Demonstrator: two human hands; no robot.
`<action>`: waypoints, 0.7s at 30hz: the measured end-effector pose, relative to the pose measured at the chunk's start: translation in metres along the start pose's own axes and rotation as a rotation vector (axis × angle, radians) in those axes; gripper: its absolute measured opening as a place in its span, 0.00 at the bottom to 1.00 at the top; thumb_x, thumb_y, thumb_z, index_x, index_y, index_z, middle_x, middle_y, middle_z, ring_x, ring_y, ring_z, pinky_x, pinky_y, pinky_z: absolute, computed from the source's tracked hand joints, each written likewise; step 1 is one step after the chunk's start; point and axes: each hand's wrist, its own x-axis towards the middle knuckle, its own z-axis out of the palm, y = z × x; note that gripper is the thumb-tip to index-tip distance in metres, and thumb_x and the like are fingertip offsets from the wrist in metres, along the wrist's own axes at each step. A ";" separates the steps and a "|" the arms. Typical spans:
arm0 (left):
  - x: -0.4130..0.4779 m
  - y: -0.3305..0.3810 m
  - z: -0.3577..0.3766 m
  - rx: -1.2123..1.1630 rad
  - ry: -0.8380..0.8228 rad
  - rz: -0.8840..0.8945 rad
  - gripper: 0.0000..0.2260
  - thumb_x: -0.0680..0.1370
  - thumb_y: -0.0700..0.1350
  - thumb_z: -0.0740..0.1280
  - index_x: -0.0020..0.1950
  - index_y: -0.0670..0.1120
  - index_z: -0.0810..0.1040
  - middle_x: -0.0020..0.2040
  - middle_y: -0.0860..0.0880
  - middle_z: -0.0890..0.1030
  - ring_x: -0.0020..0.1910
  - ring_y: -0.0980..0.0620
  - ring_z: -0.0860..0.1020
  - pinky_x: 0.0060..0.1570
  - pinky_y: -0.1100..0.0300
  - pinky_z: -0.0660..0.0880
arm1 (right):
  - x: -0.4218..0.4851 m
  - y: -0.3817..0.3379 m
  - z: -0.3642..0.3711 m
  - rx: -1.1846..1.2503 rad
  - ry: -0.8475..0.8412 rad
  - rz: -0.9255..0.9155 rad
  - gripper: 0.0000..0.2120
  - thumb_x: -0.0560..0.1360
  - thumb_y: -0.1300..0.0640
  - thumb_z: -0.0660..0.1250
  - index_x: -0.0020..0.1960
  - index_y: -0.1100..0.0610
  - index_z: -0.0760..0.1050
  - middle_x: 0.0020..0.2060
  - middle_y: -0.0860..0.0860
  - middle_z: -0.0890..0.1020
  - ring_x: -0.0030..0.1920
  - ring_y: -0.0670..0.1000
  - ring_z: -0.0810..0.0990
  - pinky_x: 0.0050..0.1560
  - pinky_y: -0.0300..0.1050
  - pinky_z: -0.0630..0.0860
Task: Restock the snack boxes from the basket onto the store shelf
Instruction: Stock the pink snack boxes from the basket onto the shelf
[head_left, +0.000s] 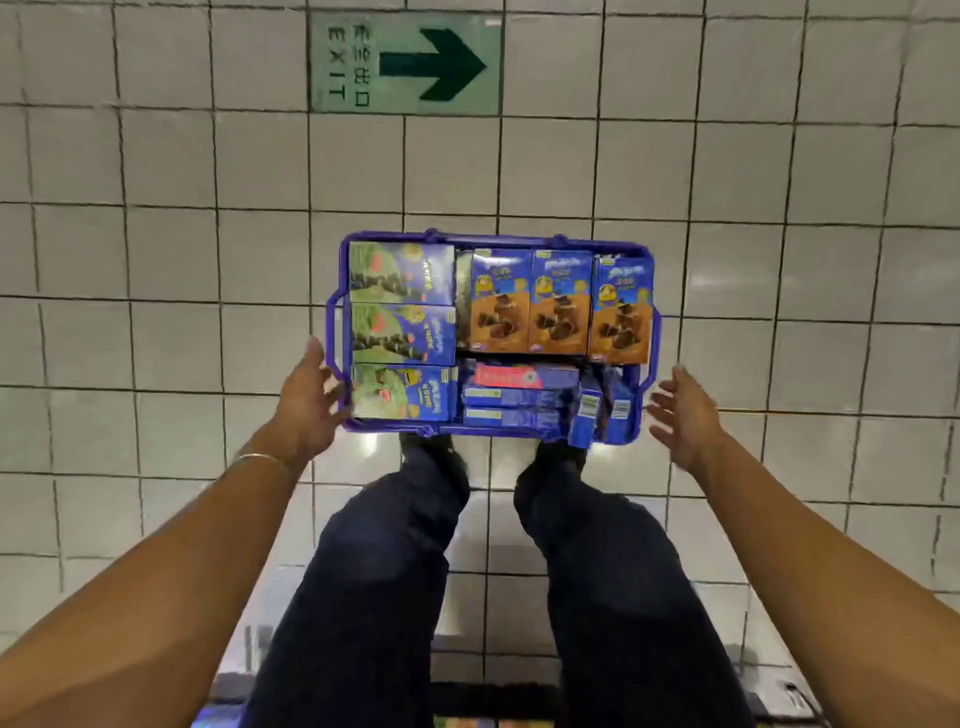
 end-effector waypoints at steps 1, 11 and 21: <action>0.014 -0.002 0.008 -0.062 0.032 -0.008 0.18 0.84 0.65 0.59 0.51 0.52 0.77 0.48 0.55 0.81 0.43 0.54 0.80 0.39 0.57 0.78 | 0.016 0.000 0.007 0.006 0.032 -0.009 0.26 0.83 0.37 0.55 0.70 0.55 0.71 0.63 0.52 0.76 0.62 0.53 0.75 0.67 0.54 0.70; 0.131 -0.008 0.010 0.151 0.189 0.112 0.25 0.85 0.65 0.56 0.52 0.45 0.80 0.46 0.47 0.83 0.36 0.50 0.81 0.33 0.58 0.76 | 0.100 0.007 0.042 0.362 0.015 -0.028 0.27 0.82 0.36 0.57 0.68 0.54 0.78 0.60 0.54 0.84 0.59 0.55 0.83 0.61 0.54 0.79; 0.082 0.042 -0.008 0.137 0.309 0.199 0.13 0.83 0.50 0.65 0.41 0.47 0.77 0.36 0.50 0.83 0.38 0.51 0.82 0.38 0.57 0.77 | 0.028 -0.046 0.040 0.277 0.103 -0.158 0.09 0.77 0.48 0.68 0.44 0.53 0.79 0.36 0.50 0.82 0.42 0.54 0.82 0.50 0.54 0.82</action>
